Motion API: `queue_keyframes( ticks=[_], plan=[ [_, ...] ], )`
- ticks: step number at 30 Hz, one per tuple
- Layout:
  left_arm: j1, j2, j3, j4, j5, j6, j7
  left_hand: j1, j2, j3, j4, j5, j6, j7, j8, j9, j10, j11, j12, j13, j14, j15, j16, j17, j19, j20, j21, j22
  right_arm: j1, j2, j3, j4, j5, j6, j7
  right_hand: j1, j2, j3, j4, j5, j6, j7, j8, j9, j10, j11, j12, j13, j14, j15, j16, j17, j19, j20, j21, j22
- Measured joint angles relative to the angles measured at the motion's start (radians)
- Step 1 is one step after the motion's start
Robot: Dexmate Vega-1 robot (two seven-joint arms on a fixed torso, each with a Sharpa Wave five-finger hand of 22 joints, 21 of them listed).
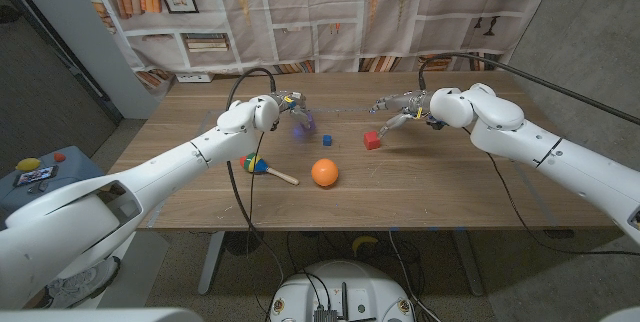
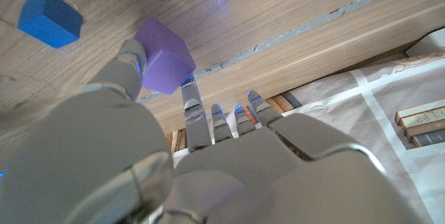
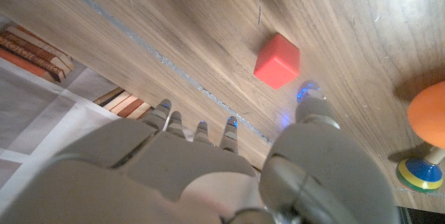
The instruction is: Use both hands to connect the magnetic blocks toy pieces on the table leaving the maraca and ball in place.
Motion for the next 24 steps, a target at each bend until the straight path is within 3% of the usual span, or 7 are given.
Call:
queue_keyframes(
  ticks=[7,24],
  plan=[
    [0.002,0.000,0.000,0.001,-0.001,0.001,0.000,0.003,0.005,-0.004,-0.004,0.001,0.000,0.000,-0.006,0.000,0.002,0.002,0.000,0.000,0.005,-0.005,0.000,0.000,0.000,0.000,0.000,0.000,0.011,0.018,-0.017,0.018,-0.030,0.006,0.026,0.010,0.009,0.007,-0.007,0.007,-0.011,0.010,0.000,0.005,-0.016,0.005,0.000,0.002,0.000,0.000,0.000,0.000,0.018,0.003,0.007,0.000],
    [0.005,0.001,0.000,-0.001,-0.001,0.007,0.000,0.005,0.008,-0.011,-0.003,0.001,0.005,0.005,-0.003,0.001,0.007,-0.004,0.000,0.000,0.005,-0.005,0.000,0.000,0.000,0.000,0.000,0.000,0.025,0.055,-0.052,0.066,-0.079,0.016,0.043,0.039,-0.006,0.018,-0.010,0.013,-0.006,0.004,0.016,0.011,-0.021,0.011,0.004,0.004,0.000,0.000,0.012,0.000,0.058,-0.001,0.019,0.000]
  ],
)
